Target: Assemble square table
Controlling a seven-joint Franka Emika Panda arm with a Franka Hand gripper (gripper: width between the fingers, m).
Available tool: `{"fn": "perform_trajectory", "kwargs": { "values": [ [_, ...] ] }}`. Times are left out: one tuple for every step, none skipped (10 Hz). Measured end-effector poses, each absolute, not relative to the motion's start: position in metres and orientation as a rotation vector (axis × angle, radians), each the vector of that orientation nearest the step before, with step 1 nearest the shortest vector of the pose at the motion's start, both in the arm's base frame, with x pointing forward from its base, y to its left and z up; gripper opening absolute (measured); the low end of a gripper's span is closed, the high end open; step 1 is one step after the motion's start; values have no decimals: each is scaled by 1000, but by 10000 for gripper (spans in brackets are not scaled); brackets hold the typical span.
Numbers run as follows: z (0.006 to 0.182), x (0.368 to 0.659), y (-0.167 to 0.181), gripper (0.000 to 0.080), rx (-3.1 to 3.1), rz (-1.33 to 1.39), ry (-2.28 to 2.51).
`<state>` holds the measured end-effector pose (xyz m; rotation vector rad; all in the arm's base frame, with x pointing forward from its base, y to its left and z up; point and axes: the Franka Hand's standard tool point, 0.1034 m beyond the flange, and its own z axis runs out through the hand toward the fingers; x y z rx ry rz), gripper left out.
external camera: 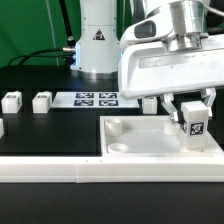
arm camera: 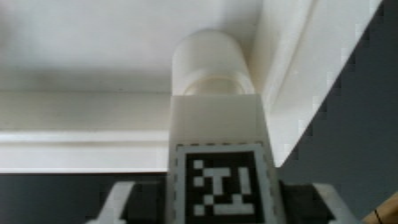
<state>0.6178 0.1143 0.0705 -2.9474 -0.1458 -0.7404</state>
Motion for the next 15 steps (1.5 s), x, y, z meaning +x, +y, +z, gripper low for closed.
{"fn": "perform_trajectory", "kwargs": {
  "values": [
    [70, 615, 115, 290, -2945, -764, -149],
    [70, 615, 115, 290, -2944, -768, -149],
    [70, 615, 115, 290, -2944, -769, -148],
    [70, 615, 115, 377, -2944, -769, -148],
    [70, 615, 115, 514, -2944, -769, -148],
    [70, 615, 115, 617, -2944, -769, -148],
    [70, 615, 115, 617, -2944, -769, -148],
    [70, 615, 115, 643, -2944, -769, -148],
    [70, 615, 115, 643, -2944, -769, -148],
    [70, 615, 115, 648, -2944, -769, -148],
    [72, 616, 115, 648, -2943, -758, -131],
    [83, 617, 115, 649, -2940, -747, -112],
    [90, 619, 114, 649, -2937, -743, -89],
    [93, 620, 114, 649, -2936, -737, -78],
    [91, 619, 114, 649, -2938, -727, -82]
  ]
}}
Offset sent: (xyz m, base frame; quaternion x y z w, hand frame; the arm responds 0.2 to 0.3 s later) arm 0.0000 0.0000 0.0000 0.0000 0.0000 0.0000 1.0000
